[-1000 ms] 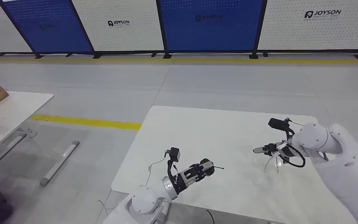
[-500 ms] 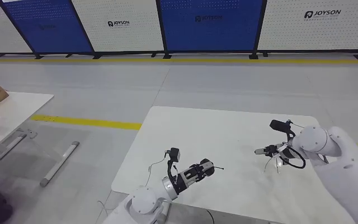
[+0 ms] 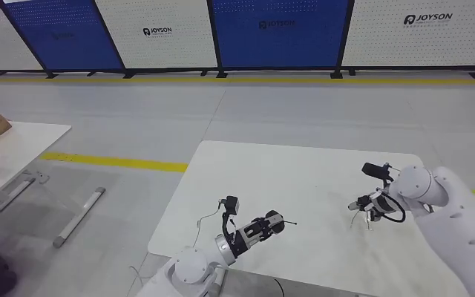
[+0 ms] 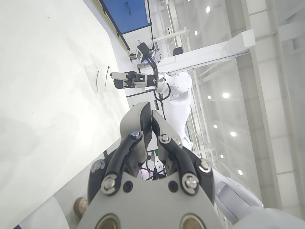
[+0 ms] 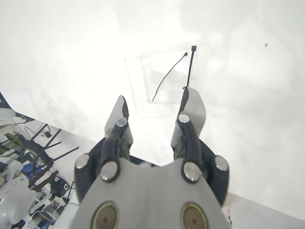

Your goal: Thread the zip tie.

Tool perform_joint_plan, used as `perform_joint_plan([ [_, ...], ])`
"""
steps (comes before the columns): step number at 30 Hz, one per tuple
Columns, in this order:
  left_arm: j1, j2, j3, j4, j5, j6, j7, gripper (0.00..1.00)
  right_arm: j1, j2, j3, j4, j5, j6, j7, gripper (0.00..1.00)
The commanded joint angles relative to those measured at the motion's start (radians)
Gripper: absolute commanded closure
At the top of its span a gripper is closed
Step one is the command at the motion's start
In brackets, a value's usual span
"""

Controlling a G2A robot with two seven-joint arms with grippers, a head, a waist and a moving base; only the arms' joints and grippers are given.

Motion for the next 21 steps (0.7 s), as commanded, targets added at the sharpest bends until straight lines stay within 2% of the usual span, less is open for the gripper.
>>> perform_joint_plan([
  [1,0.0,0.0,0.0,0.0,0.0,0.0,0.0,1.0,0.007,-0.007,-0.009,0.016,-0.005,0.0,0.0,0.55],
  [10,0.0,0.0,0.0,0.0,0.0,0.0,0.0,1.0,0.039,-0.041,-0.046,0.084,-0.009,0.0,0.0,0.62],
  [21,0.0,0.0,0.0,0.0,0.0,0.0,0.0,1.0,0.05,-0.068,-0.045,0.148,-0.039,0.0,0.0,0.69],
])
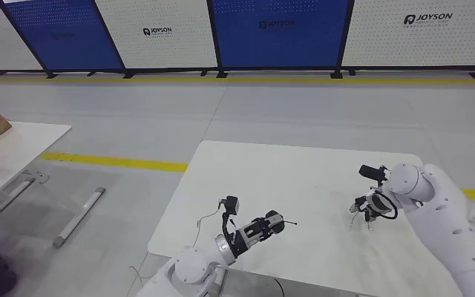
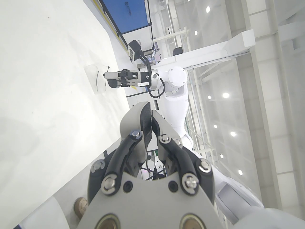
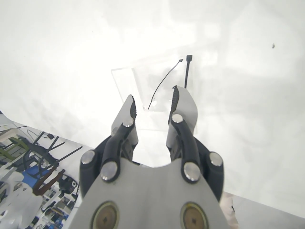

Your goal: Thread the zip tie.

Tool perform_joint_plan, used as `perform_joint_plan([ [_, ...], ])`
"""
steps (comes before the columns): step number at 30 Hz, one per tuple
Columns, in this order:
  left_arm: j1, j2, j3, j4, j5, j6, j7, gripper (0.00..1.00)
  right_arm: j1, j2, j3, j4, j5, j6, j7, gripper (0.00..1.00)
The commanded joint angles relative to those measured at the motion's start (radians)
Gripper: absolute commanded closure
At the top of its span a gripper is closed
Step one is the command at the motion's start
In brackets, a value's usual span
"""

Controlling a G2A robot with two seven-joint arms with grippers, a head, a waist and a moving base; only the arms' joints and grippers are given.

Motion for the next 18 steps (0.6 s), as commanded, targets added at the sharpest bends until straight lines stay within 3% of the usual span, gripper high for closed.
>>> perform_joint_plan([
  [1,0.0,0.0,0.0,0.0,0.0,0.0,0.0,1.0,0.002,-0.005,-0.005,0.009,-0.007,0.0,0.0,0.7],
  [18,0.0,0.0,0.0,0.0,0.0,0.0,0.0,1.0,0.069,-0.088,-0.05,0.189,-0.042,0.0,0.0,0.76],
])
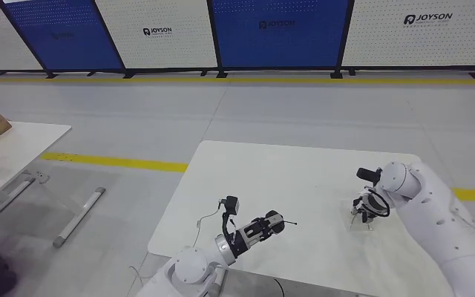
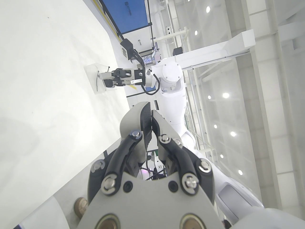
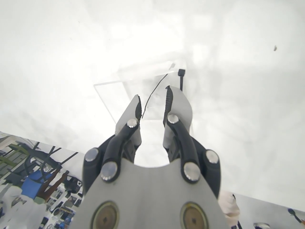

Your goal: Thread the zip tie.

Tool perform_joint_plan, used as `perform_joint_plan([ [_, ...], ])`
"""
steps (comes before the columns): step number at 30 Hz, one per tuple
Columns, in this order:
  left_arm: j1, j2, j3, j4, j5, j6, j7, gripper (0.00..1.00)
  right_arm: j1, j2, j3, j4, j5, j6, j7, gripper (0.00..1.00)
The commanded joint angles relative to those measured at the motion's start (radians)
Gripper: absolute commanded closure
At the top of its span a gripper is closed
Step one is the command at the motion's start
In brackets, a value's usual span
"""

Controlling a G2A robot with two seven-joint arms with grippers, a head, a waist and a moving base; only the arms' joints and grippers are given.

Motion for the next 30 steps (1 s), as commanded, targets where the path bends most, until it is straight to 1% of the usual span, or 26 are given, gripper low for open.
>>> perform_joint_plan([
  [1,0.0,0.0,0.0,0.0,0.0,0.0,0.0,1.0,0.01,-0.013,-0.006,0.024,-0.002,0.0,0.0,0.76],
  [8,0.0,0.0,0.0,0.0,0.0,0.0,0.0,1.0,0.04,-0.049,-0.025,0.094,-0.016,0.0,0.0,0.76],
  [12,0.0,0.0,0.0,0.0,0.0,0.0,0.0,1.0,0.053,-0.065,-0.03,0.128,-0.023,0.0,0.0,0.78],
  [17,0.0,0.0,0.0,0.0,0.0,0.0,0.0,1.0,0.064,-0.083,-0.032,0.161,-0.031,0.0,0.0,0.81],
  [18,0.0,0.0,0.0,0.0,0.0,0.0,0.0,1.0,0.066,-0.087,-0.033,0.167,-0.033,0.0,0.0,0.8],
  [21,0.0,0.0,0.0,0.0,0.0,0.0,0.0,1.0,0.072,-0.096,-0.036,0.184,-0.037,0.0,0.0,0.82],
  [27,0.0,0.0,0.0,0.0,0.0,0.0,0.0,1.0,0.087,-0.114,-0.044,0.224,-0.045,0.0,0.0,0.82],
  [30,0.0,0.0,0.0,0.0,0.0,0.0,0.0,1.0,0.095,-0.122,-0.048,0.244,-0.047,0.0,0.0,0.87],
])
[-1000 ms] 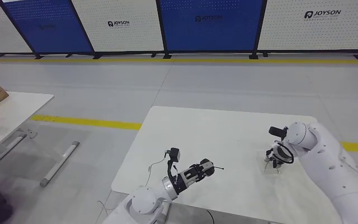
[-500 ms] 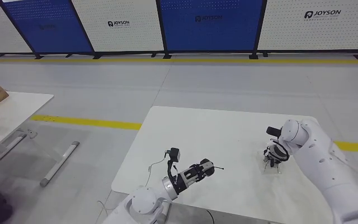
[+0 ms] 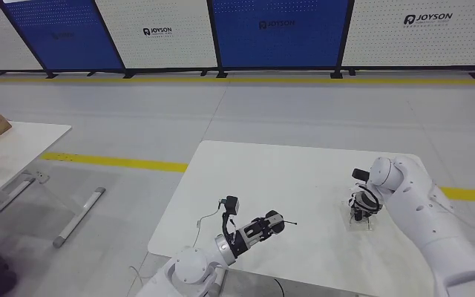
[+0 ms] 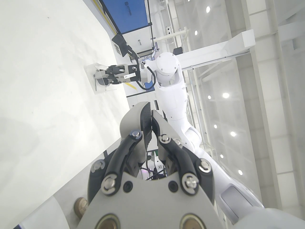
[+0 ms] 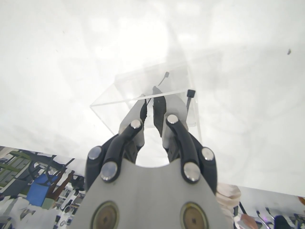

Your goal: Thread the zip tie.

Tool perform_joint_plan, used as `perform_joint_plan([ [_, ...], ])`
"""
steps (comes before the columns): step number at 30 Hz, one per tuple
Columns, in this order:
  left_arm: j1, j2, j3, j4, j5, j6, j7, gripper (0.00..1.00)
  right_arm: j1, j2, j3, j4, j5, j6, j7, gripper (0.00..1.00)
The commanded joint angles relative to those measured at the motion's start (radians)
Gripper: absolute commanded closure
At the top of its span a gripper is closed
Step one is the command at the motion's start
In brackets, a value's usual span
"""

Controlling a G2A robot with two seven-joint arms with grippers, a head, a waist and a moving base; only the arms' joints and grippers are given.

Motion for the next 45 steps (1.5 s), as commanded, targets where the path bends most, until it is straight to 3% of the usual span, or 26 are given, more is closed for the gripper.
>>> perform_joint_plan([
  [1,0.0,0.0,0.0,0.0,0.0,0.0,0.0,1.0,0.005,-0.005,-0.002,0.012,-0.001,0.0,0.0,0.9],
  [3,0.0,0.0,0.0,0.0,0.0,0.0,0.0,1.0,0.009,-0.009,-0.004,0.024,-0.003,0.0,0.0,1.0],
  [13,0.0,0.0,0.0,0.0,0.0,0.0,0.0,1.0,0.011,-0.011,0.004,0.009,-0.011,0.0,0.0,1.0],
  [25,0.0,0.0,0.0,0.0,0.0,0.0,0.0,1.0,-0.064,0.057,0.054,-0.163,-0.021,0.0,0.0,1.0],
  [32,0.0,0.0,0.0,0.0,0.0,0.0,0.0,1.0,-0.166,0.124,0.164,-0.355,-0.048,0.0,0.0,1.0],
  [38,0.0,0.0,0.0,0.0,0.0,0.0,0.0,1.0,-0.338,0.181,0.352,-0.623,-0.105,0.0,0.0,1.0],
  [43,0.0,0.0,0.0,0.0,0.0,0.0,0.0,1.0,-0.494,0.197,0.507,-0.838,-0.155,0.0,0.0,1.0],
  [45,0.0,0.0,0.0,0.0,0.0,0.0,0.0,1.0,-0.525,0.195,0.536,-0.87,-0.162,0.0,0.0,1.0],
])
